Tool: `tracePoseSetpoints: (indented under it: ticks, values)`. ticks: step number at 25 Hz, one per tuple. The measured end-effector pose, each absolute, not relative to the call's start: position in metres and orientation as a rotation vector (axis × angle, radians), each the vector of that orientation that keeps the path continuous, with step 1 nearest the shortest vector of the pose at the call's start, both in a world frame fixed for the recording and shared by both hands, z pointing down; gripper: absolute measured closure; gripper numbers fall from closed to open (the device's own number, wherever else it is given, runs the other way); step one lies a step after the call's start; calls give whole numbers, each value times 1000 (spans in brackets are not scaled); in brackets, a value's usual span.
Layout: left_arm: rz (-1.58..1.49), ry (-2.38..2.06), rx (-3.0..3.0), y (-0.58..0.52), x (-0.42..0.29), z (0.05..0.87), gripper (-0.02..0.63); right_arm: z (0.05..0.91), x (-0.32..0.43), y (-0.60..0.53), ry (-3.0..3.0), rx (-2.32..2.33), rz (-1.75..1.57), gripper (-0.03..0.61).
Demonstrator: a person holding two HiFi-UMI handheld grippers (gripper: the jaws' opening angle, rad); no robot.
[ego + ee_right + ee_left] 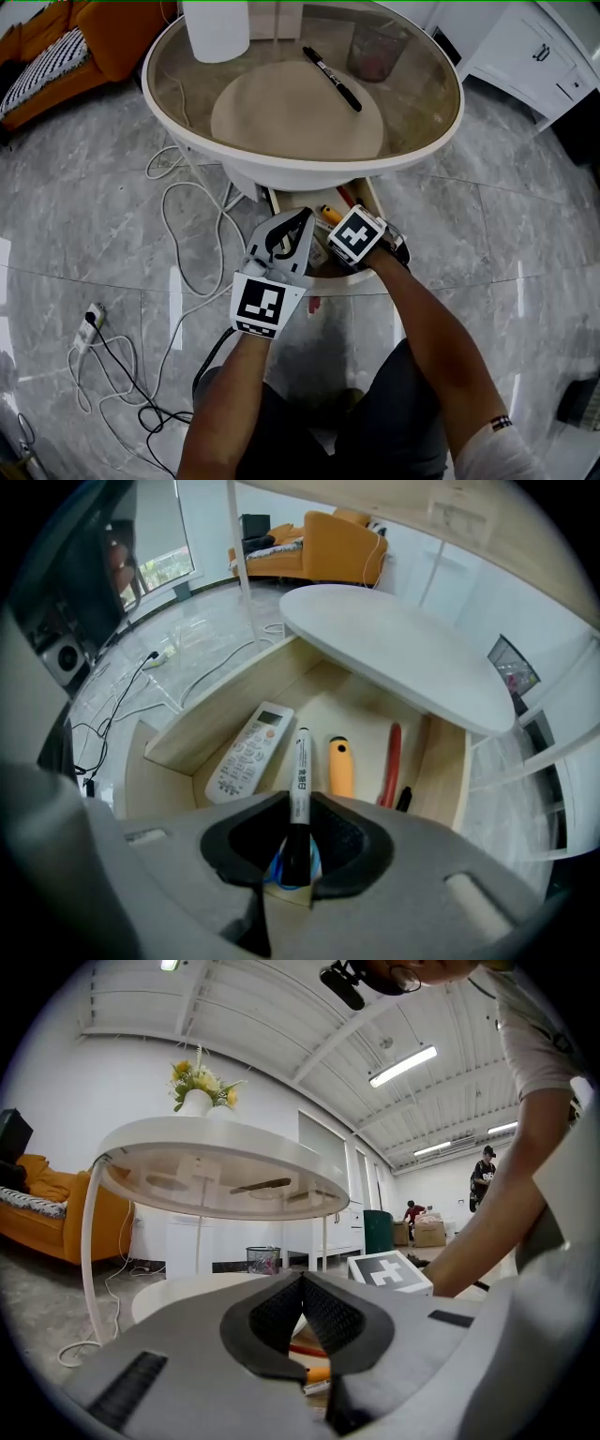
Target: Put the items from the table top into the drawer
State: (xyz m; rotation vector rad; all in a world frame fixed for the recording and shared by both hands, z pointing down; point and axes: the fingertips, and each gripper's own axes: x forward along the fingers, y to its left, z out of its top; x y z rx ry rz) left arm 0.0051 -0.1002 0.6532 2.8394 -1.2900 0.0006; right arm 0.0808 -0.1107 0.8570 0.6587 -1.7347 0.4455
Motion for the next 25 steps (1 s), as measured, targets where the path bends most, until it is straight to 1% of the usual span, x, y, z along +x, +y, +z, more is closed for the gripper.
tracePoseSetpoints:
  ticks: [4,6,10,11,13,15,19,25]
  values:
    - [9,-1273,2825,-102,5,659,614,859,87,-107,-1726,660,454,501]
    - [19,-1266,2821,-102,5,662,614,852,87,-107,-1758,685,475,485]
    - [57,-1235,2831,-100,8,668,614,833,83,-108,-1882,713,462,481]
    - [66,-1231,2831,-99,9,669,614,826,80,-107,-1932,710,442,496]
    - [75,-1229,2820,-98,7,670,614,810,72,-104,-2037,710,402,561]
    - [74,-1231,2797,-96,5,670,614,793,64,-99,-2122,720,365,576]
    - [29,-1226,2781,-93,9,659,614,754,51,-91,-2266,755,319,577]
    - [40,-1205,2888,-81,24,640,614,696,42,-82,-2383,831,316,577]
